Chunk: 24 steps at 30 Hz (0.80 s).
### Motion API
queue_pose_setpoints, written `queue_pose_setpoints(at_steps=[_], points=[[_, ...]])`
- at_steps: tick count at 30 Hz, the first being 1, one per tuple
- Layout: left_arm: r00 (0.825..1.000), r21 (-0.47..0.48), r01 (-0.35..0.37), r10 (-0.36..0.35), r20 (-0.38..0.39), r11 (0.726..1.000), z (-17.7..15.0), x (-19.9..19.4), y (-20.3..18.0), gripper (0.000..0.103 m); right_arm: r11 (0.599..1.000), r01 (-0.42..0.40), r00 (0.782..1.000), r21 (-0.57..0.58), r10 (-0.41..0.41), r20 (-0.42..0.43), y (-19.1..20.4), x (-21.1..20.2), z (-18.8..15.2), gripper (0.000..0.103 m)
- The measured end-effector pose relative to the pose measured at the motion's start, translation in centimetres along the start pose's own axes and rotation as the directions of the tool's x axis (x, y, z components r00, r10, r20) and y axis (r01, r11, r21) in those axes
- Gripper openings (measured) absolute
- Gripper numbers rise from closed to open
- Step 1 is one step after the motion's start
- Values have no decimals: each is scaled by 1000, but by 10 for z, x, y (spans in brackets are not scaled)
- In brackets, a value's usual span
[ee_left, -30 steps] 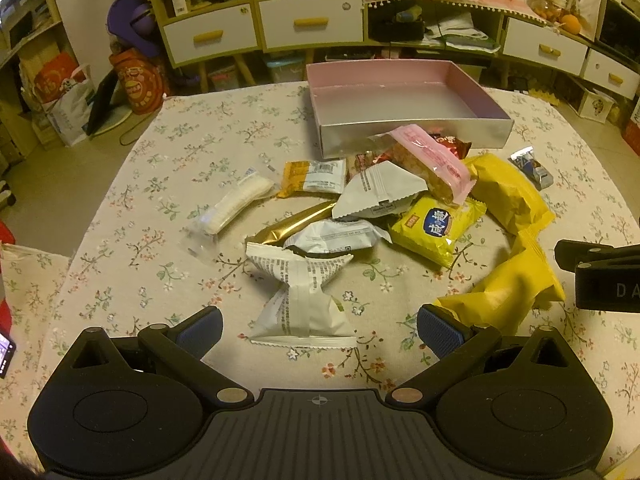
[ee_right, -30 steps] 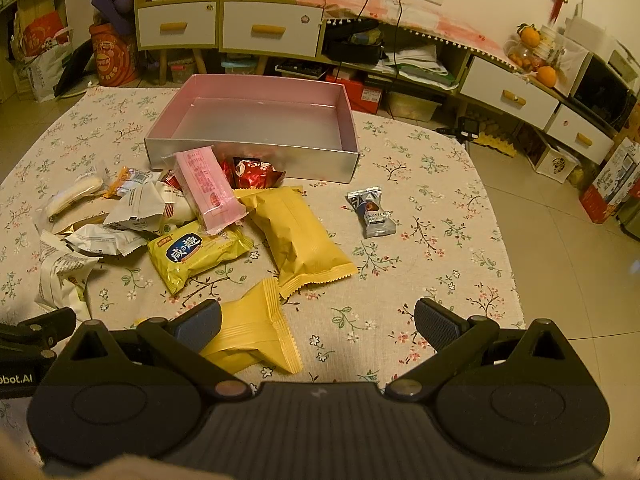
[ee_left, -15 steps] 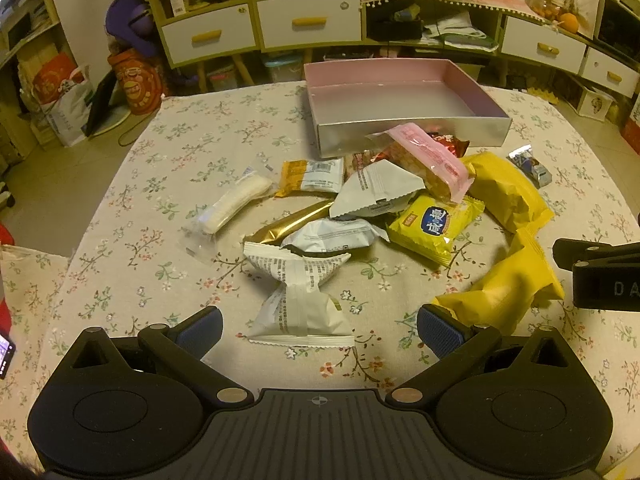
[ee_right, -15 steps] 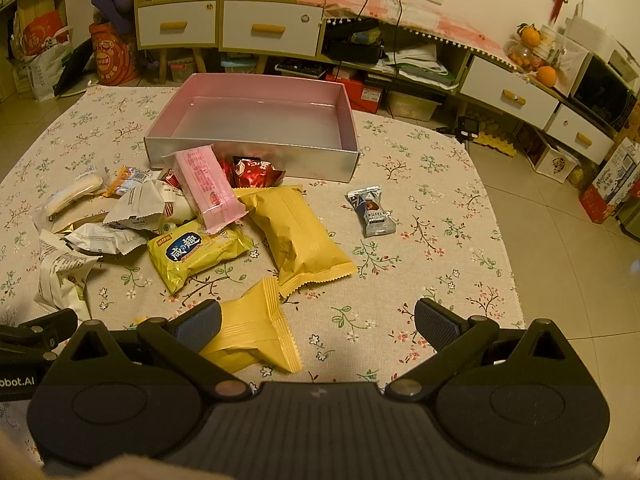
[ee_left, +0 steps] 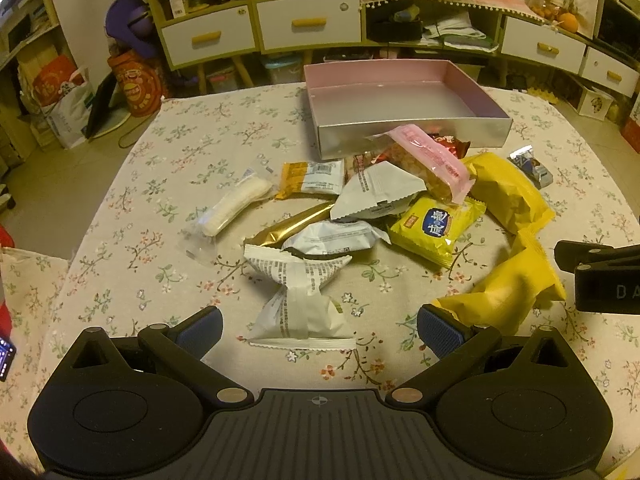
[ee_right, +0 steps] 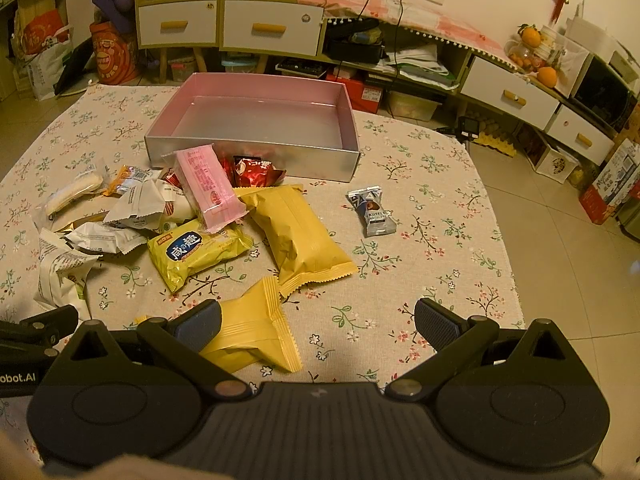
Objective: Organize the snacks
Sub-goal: 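Grasp the white black-text packet with the left tool while the right tool grasps a yellow pillow pack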
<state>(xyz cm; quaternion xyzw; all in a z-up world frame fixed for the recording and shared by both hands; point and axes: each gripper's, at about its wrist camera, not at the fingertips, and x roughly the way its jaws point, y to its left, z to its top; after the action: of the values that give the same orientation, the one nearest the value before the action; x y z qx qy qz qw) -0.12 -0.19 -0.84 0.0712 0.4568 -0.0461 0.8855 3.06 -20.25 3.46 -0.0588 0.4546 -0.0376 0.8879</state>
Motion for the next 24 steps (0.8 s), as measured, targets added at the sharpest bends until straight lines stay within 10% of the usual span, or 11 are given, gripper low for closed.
queue_pose_setpoints(at_steps=[8, 14, 24], points=[[994, 74, 21, -29, 101, 997, 0, -1, 1, 103, 999, -38, 999, -38, 39, 15, -1, 2, 0, 103], [979, 109, 191, -197, 56, 976, 7, 15, 14, 103, 985, -161, 987, -55, 161, -5, -6, 10, 5, 103], [974, 247, 208, -224, 42, 946, 20, 37, 26, 99, 969, -236, 969, -66, 230, -88, -18, 23, 7, 99]])
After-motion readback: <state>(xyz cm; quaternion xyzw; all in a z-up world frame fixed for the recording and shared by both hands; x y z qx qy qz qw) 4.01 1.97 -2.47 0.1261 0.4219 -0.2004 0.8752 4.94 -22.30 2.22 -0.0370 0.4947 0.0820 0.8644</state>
